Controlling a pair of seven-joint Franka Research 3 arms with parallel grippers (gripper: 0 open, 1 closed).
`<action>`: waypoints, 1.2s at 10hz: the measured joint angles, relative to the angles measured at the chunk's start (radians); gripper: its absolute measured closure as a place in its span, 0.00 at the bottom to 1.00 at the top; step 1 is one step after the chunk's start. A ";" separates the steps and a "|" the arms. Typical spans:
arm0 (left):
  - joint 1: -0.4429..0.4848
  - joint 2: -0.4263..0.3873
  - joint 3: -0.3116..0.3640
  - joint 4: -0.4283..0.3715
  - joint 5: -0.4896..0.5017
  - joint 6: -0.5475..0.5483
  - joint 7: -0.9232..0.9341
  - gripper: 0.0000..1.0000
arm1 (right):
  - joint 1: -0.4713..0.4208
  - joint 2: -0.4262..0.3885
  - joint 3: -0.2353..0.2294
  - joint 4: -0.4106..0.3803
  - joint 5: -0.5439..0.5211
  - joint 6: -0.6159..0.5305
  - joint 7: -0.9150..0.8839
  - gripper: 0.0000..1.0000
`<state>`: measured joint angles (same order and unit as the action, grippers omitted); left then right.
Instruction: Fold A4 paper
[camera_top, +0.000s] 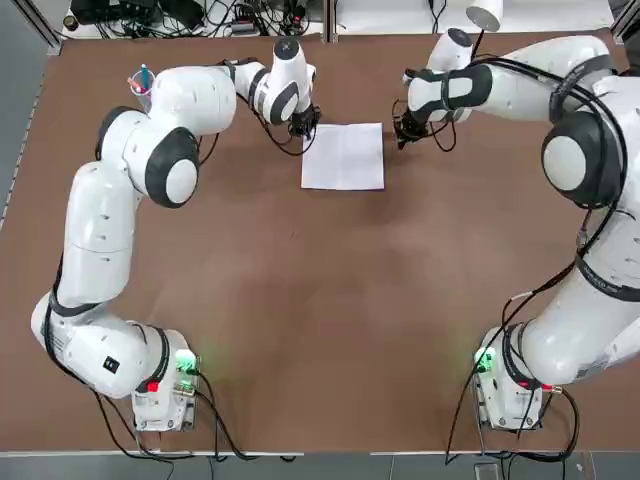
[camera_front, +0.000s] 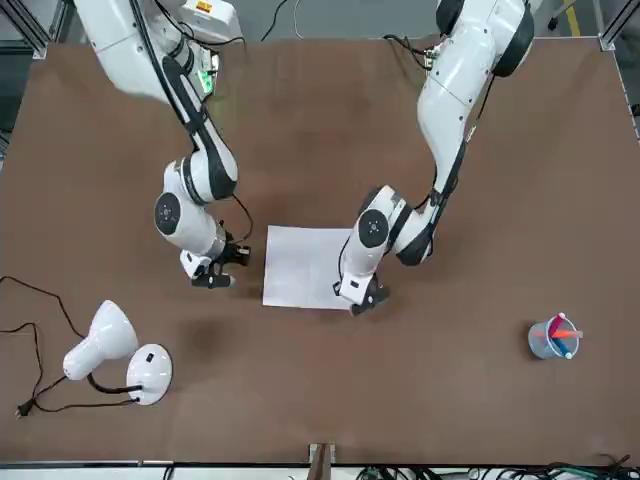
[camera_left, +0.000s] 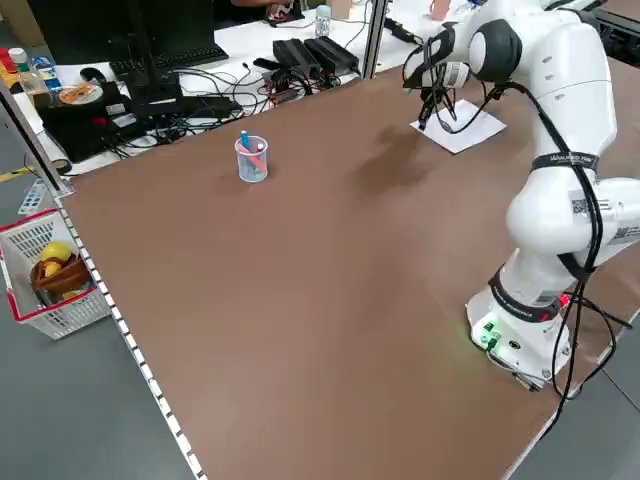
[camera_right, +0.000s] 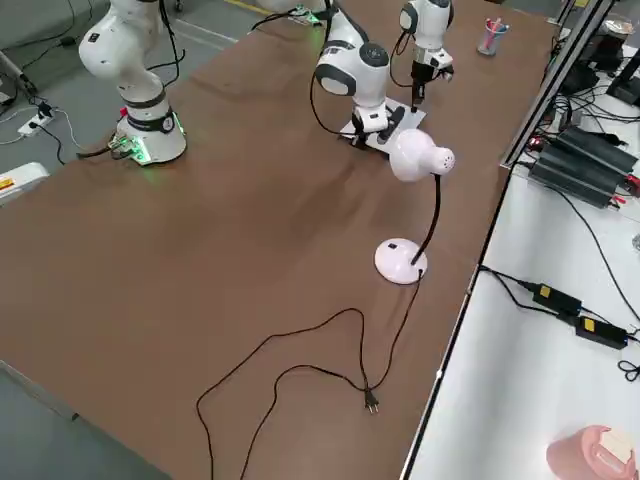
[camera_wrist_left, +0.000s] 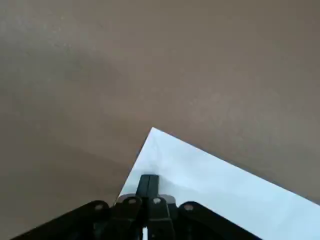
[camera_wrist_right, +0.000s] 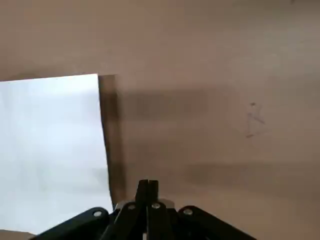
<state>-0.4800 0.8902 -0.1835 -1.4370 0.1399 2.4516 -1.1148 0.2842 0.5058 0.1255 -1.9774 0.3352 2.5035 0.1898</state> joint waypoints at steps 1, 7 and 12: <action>-0.005 0.002 0.002 0.001 0.006 0.000 -0.008 0.99 | 0.008 0.021 0.000 0.013 0.003 0.015 0.000 0.98; -0.007 0.002 0.002 0.000 0.025 0.001 -0.012 0.99 | 0.030 0.084 0.000 0.060 0.046 0.035 0.000 0.98; -0.007 0.002 0.002 -0.001 0.026 0.004 -0.012 0.99 | 0.047 0.093 -0.002 0.069 0.079 0.035 0.000 0.98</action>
<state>-0.4875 0.8925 -0.1818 -1.4382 0.1655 2.4558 -1.1271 0.3309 0.5986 0.1233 -1.9087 0.4145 2.5385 0.1897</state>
